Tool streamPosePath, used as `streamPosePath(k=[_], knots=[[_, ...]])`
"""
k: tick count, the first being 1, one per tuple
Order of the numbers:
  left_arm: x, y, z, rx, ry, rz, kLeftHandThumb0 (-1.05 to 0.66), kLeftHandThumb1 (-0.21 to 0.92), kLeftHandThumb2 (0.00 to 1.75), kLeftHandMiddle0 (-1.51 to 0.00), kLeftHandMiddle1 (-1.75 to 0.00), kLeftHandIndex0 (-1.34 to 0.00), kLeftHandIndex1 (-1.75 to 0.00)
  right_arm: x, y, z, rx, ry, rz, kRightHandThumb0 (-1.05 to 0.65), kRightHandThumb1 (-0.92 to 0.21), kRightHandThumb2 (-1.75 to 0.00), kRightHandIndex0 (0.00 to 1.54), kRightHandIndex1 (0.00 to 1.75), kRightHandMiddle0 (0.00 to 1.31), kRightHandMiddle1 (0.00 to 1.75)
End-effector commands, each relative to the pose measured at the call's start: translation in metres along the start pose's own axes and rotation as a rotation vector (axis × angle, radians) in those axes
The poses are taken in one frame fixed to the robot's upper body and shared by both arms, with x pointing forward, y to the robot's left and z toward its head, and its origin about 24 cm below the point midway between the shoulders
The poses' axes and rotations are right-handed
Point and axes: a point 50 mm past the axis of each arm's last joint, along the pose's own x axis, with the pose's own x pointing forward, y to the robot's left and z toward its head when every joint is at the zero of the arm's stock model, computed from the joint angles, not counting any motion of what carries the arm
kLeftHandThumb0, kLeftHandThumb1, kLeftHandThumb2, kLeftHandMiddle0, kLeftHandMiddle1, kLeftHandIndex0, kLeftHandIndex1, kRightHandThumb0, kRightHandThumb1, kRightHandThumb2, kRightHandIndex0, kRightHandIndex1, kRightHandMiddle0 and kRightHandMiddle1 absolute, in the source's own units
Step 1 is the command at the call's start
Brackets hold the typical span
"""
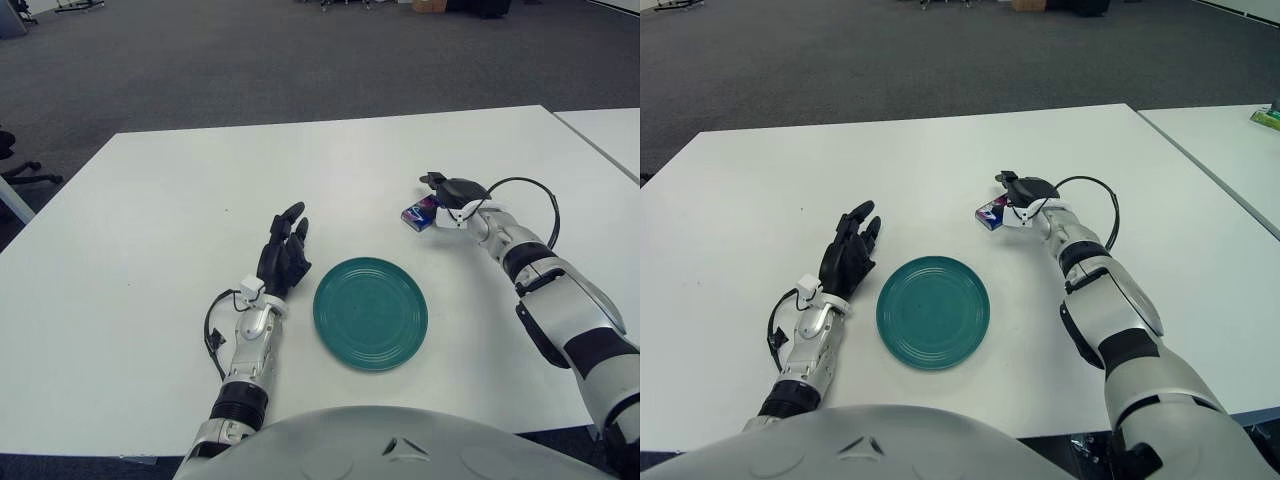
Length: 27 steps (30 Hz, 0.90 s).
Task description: Put the gum into the plate.
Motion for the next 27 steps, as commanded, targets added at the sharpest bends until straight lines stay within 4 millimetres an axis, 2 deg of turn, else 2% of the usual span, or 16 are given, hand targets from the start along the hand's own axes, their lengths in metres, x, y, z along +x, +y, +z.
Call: streamPosePath(k=[1,6,19,27], knots=[[-0.024,-0.02,-0.026,-0.122,0.098,0.068,-0.96,0.92,0.9,-0.25,0.0,0.0,-0.57,-0.018,0.047,-0.014,-0.045,0.046,0.22,-0.7,-0.88,-0.23,0.31,0.02,0.0,0.43],[-0.024,-0.022,-0.024,-0.122,0.085,0.066,-0.96,0.92,0.9,-0.24,0.0,0.0,-0.53,-0.02,0.048,-0.015,-0.101,0.011,0.241,-0.7,-0.88,-0.23,0.32,0.02,0.0,0.45],[-0.024,-0.025,-0.024,-0.156,0.09,0.077,-0.95,0.92,0.9,-0.23,0.0,0.0,-0.52,-0.028,0.033,-0.012,-0.173,-0.175,0.237,-0.72,-0.92,-0.24,0.3,0.01,0.0,0.44],[-0.023,-0.027,-0.024,-0.156,0.087,0.081,-0.94,0.92,0.91,-0.24,0.0,0.0,-0.54,-0.04,0.033,-0.015,-0.236,-0.257,0.269,-0.69,-0.92,-0.33,0.28,0.0,0.0,0.42]])
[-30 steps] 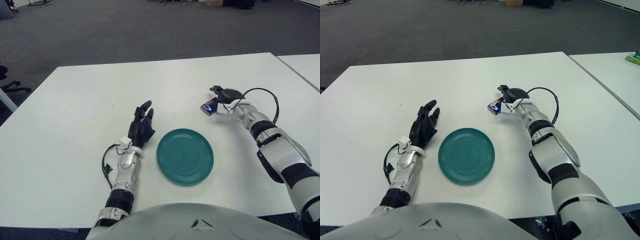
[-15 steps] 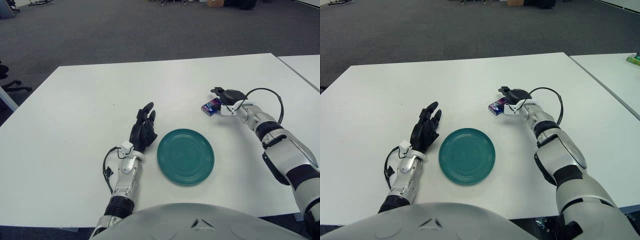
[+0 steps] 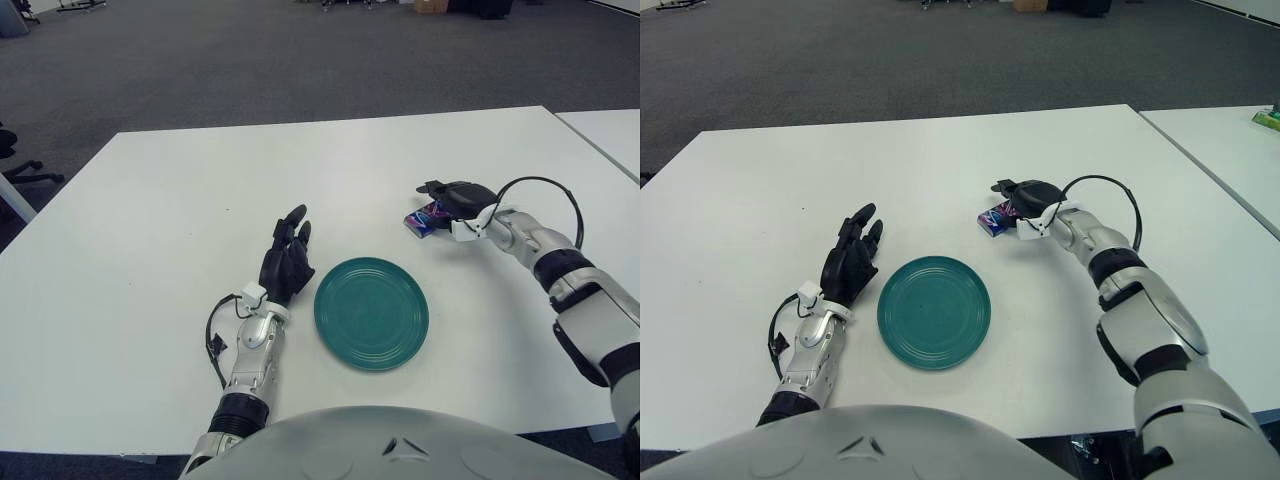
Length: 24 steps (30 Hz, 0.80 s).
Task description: Put the gum into the plate.
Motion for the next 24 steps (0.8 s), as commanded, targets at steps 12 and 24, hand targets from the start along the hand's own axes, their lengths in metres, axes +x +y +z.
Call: streamPosePath(k=[12,24], knots=[[-0.0174,-0.0261,-0.0255,-0.161,0.088,0.076,-0.94,0.92,0.9,-0.26,-0.01,0.0,-0.59,-0.0198,0.0383,-0.0026,-0.113,-0.031,0.234,-0.66,-0.92,-0.43,0.23,0.0,0.0,0.3],[-0.0169,-0.0281,-0.0257,-0.163,0.083,0.073,-0.95,0.92,0.88,-0.26,0.0,0.0,-0.6,-0.0123,0.0339,-0.0075,-0.13,0.018,0.27,-0.69,-0.92,-0.37,0.26,0.01,0.0,0.34]])
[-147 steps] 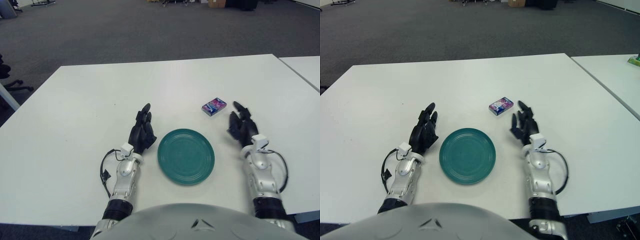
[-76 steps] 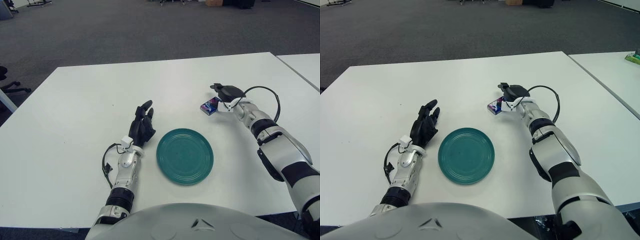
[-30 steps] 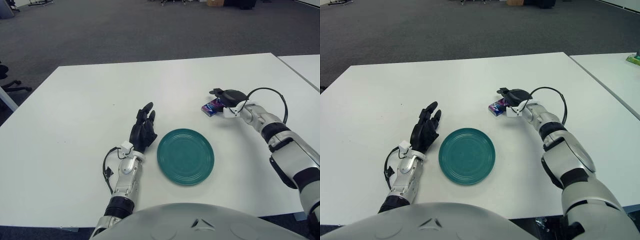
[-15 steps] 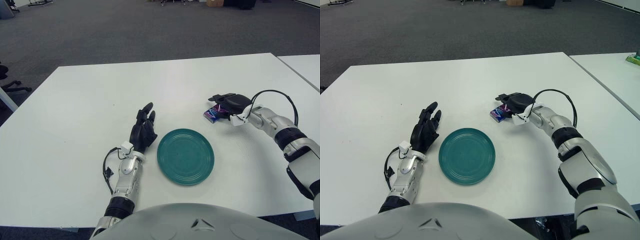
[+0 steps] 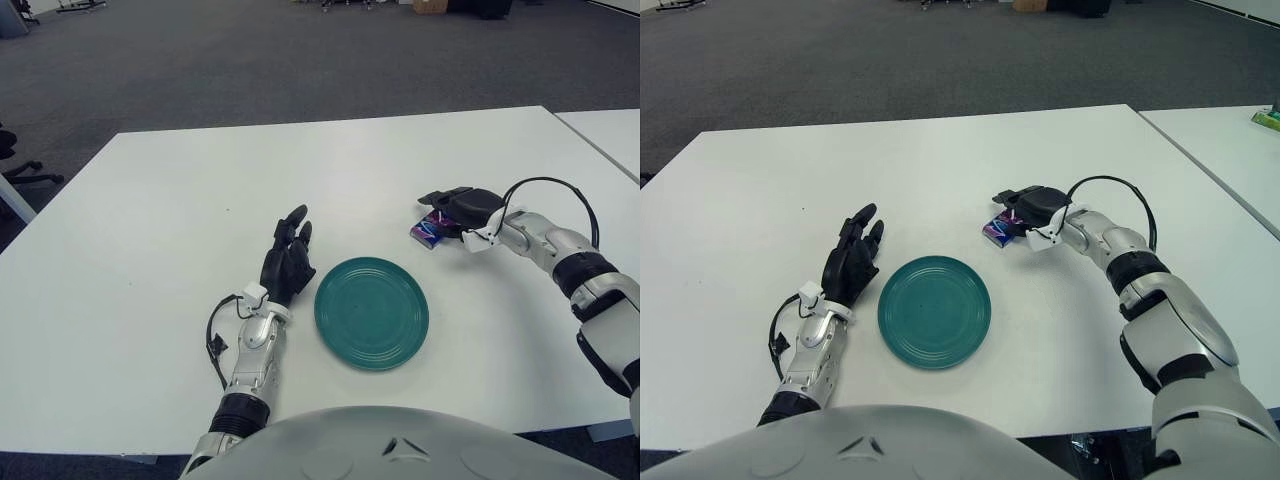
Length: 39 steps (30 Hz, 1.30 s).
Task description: Put the gum into the plate.
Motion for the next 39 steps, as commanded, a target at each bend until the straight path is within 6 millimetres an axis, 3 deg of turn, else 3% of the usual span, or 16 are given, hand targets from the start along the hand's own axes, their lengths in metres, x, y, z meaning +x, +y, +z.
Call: streamPosePath(k=[1,21,31,39], knots=[[-0.017,-0.025,-0.026,-0.152,0.081,0.08,-0.95,0.92,0.88,-0.26,0.0,0.0,-0.6,-0.003,0.037,0.003,-0.027,0.017,0.176,-0.69,-0.92,-0.37,0.26,0.01,0.0,0.34],[-0.019,-0.023,-0.026,-0.17,0.082,0.103,-0.95,0.92,0.86,-0.28,-0.01,0.0,-0.64,-0.003,0.034,0.006,-0.038,-0.036,0.184,-0.69,-0.92,-0.35,0.28,0.01,0.0,0.35],[-0.018,-0.02,-0.027,-0.164,0.082,0.1,-0.9,0.92,0.89,-0.3,-0.01,0.0,-0.65,-0.012,0.018,0.009,-0.047,-0.115,0.143,-0.73,-0.92,-0.39,0.27,0.0,0.0,0.34],[-0.017,-0.018,-0.028,-0.162,0.08,0.088,-0.91,0.92,0.9,-0.28,0.0,0.0,-0.6,-0.034,-0.014,0.018,-0.087,-0.209,0.074,-0.71,-0.92,-0.44,0.23,0.0,0.0,0.24]])
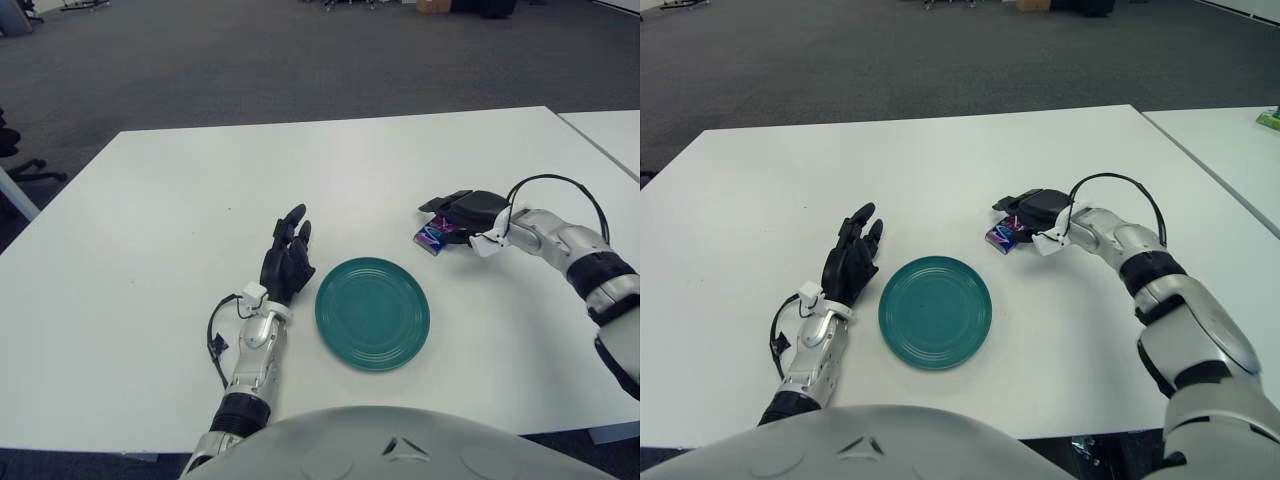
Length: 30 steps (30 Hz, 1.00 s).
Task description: Put the gum into the plate.
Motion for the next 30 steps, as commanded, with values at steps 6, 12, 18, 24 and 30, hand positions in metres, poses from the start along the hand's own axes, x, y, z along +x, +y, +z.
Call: streamPosePath(k=[6,12,18,24,30], knots=[[-0.017,-0.017,-0.029,-0.145,0.096,0.065,-0.92,0.92,0.89,-0.27,0.0,0.0,-0.62,-0.012,-0.01,0.007,-0.047,-0.019,0.008,-0.7,-0.92,-0.46,0.21,0.0,0.0,0.22],[-0.017,-0.017,-0.028,-0.14,0.098,0.064,-0.92,0.92,0.88,-0.28,0.0,0.0,-0.65,-0.014,-0.011,0.01,-0.084,-0.021,0.006,-0.7,-0.92,-0.49,0.19,0.0,0.0,0.17],[-0.016,-0.016,-0.028,-0.144,0.102,0.061,-0.92,0.92,0.88,-0.28,0.0,0.0,-0.65,-0.016,-0.012,0.011,-0.102,-0.024,0.0,-0.68,-0.92,-0.51,0.16,0.0,0.0,0.13],[-0.015,-0.016,-0.028,-0.159,0.102,0.064,-0.94,0.92,0.86,-0.28,0.0,0.0,-0.64,-0.015,-0.011,0.014,-0.107,-0.026,0.022,-0.68,-0.92,-0.54,0.15,0.0,0.0,0.1],[-0.016,-0.014,-0.028,-0.172,0.106,0.082,-0.95,0.92,0.84,-0.27,0.0,0.0,-0.61,-0.011,-0.005,0.016,-0.083,-0.019,0.06,-0.68,-0.92,-0.55,0.14,0.0,0.0,0.08]])
